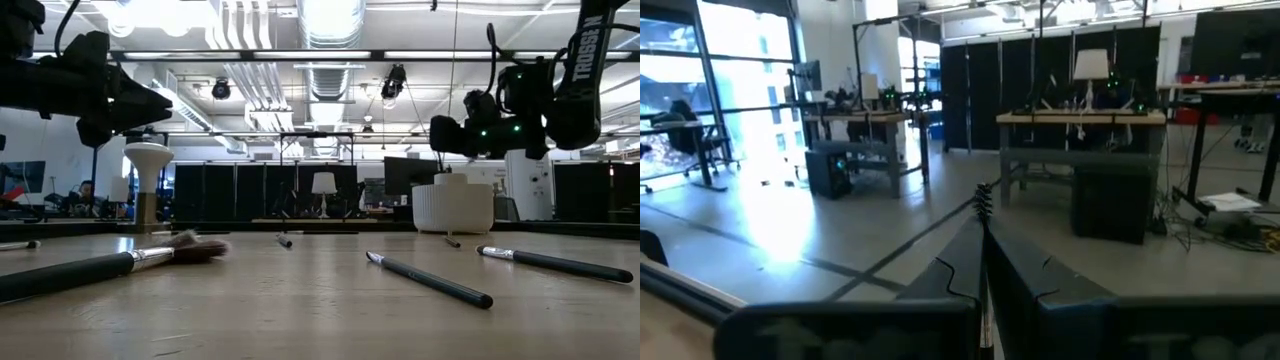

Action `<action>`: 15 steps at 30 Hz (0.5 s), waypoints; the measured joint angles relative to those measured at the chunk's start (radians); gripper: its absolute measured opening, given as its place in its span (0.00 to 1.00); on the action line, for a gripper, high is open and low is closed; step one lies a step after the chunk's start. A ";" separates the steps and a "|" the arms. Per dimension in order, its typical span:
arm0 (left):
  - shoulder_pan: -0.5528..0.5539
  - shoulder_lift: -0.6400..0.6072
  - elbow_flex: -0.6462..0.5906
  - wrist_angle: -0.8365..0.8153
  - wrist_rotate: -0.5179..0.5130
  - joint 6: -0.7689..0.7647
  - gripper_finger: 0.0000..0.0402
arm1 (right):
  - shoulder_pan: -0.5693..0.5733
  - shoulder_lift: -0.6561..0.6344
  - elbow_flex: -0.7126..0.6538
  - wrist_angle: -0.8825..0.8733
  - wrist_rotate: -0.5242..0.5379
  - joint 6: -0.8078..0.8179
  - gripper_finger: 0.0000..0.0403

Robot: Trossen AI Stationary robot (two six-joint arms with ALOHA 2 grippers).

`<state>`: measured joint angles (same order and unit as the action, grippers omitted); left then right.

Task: Put items in baskets/containers
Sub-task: Put the black lash brush into the white pen organizer, then put the black eyeshadow brush into the white pen organizer

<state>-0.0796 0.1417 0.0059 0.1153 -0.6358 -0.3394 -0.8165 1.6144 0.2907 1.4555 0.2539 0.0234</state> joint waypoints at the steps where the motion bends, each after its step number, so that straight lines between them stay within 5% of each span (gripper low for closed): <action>1: 0.000 0.000 0.000 0.002 -0.005 -0.009 0.28 | 0.000 0.004 0.003 0.000 0.000 0.000 0.02; 15: 0.000 0.030 0.000 0.008 -0.009 -0.125 0.23 | 0.000 -0.128 -0.004 -0.203 0.020 0.043 0.26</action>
<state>-0.0795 0.1719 0.0059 0.1230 -0.6453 -0.4641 -0.8165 1.4867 0.2864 1.2527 0.2741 0.0662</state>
